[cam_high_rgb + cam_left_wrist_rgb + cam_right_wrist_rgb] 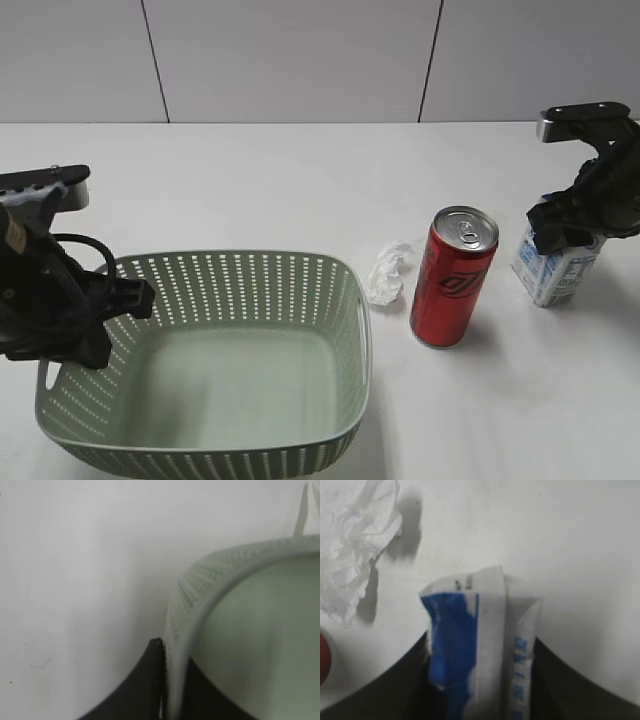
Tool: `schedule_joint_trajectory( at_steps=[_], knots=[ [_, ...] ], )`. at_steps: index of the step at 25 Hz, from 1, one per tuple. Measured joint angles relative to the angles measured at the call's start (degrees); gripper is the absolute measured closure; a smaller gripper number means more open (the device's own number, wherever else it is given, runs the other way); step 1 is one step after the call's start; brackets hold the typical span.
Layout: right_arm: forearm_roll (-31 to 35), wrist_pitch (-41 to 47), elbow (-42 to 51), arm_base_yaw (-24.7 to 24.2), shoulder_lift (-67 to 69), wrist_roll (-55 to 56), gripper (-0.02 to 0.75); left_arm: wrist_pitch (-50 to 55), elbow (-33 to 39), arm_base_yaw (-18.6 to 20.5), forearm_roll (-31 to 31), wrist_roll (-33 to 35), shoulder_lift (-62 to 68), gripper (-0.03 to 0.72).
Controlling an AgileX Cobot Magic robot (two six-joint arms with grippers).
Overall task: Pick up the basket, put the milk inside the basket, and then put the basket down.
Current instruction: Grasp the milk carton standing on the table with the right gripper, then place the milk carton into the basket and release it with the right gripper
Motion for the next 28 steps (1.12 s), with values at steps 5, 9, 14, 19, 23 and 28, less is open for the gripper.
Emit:
schedule_joint_trajectory(
  at_steps=[5,9,14,19,23,28],
  knots=[
    [-0.1,2.8,-0.1,0.0,-1.2,-0.1,0.418,0.0,0.0,0.0,0.0,0.0,0.0,0.683],
    [-0.1,6.4,0.1,0.0,-6.8,-0.1,0.418,0.0,0.0,0.0,0.0,0.0,0.0,0.683],
    [-0.1,13.5,0.1,0.0,-17.9,1.6,0.418,0.0,0.0,0.0,0.0,0.0,0.0,0.683],
    [0.0,20.0,0.3,0.0,-29.9,2.4,0.418,0.0,0.0,0.0,-0.2,0.0,0.0,0.683],
    [1.1,24.6,0.3,0.0,-37.6,2.5,0.418,0.0,0.0,0.0,-0.3,0.0,0.0,0.683],
    [2.0,27.4,0.3,2.8,-43.7,2.9,0.419,0.0,0.0,0.0,-0.3,0.0,0.0,0.683]
  ],
)
